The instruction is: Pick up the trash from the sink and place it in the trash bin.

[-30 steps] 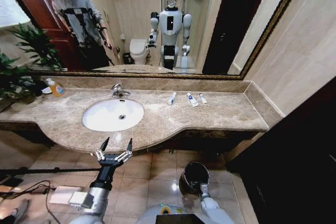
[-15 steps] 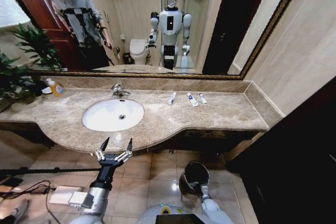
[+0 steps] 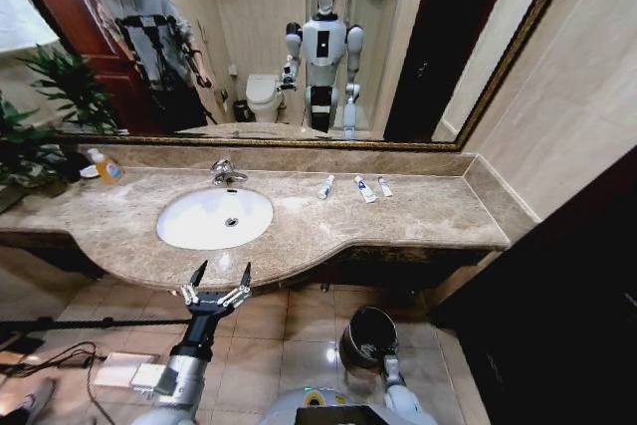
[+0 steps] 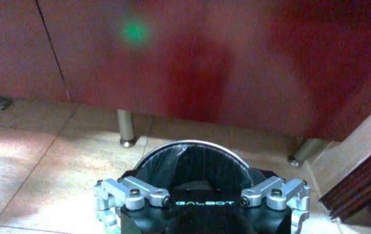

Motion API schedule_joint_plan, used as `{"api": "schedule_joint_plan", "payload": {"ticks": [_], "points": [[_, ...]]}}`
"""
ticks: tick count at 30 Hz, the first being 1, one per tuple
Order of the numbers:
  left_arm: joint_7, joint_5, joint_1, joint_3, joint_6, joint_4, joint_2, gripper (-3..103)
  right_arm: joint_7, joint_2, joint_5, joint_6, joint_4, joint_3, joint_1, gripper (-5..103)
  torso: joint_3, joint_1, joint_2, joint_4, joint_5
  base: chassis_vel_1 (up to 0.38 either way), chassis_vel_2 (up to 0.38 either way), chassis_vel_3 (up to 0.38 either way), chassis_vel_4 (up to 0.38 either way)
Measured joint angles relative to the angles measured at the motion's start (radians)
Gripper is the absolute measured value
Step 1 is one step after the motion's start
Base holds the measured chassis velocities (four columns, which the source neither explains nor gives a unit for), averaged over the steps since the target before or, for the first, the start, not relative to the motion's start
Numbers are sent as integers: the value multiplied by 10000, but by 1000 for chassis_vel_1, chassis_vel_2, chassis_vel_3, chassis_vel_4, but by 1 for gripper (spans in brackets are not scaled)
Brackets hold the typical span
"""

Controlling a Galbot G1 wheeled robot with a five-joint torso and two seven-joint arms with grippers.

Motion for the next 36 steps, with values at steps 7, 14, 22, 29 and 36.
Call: {"api": "schedule_joint_plan", "payload": {"ticks": [7, 14, 22, 29, 36], "points": [[2, 0, 0, 1, 0, 0, 0, 100, 266, -200, 77, -62, 3104, 152, -1636, 100, 0, 0, 0, 0, -1, 0, 0, 0, 0], [1, 0, 0, 0, 0, 0, 0, 100, 519, -202, 621, -565, 5769, 203, -2789, 100, -1, 0, 0, 1, -4, 0, 0, 0, 0], [2, 0, 0, 1, 0, 0, 0, 100, 826, -106, 783, -1074, 8977, 159, -4379, 100, 0, 0, 1, 0, -4, 0, 0, 0, 0], [2, 0, 0, 1, 0, 0, 0, 100, 937, -94, 860, -1539, 11204, 154, -5013, 100, 0, 0, 1, 0, -4, 0, 0, 0, 0], [2, 0, 0, 1, 0, 0, 1, 100, 964, -189, 989, -2295, 12521, -37, -4413, 100, 0, 1, 1, 0, -2, 0, 0, 0, 0]]}}
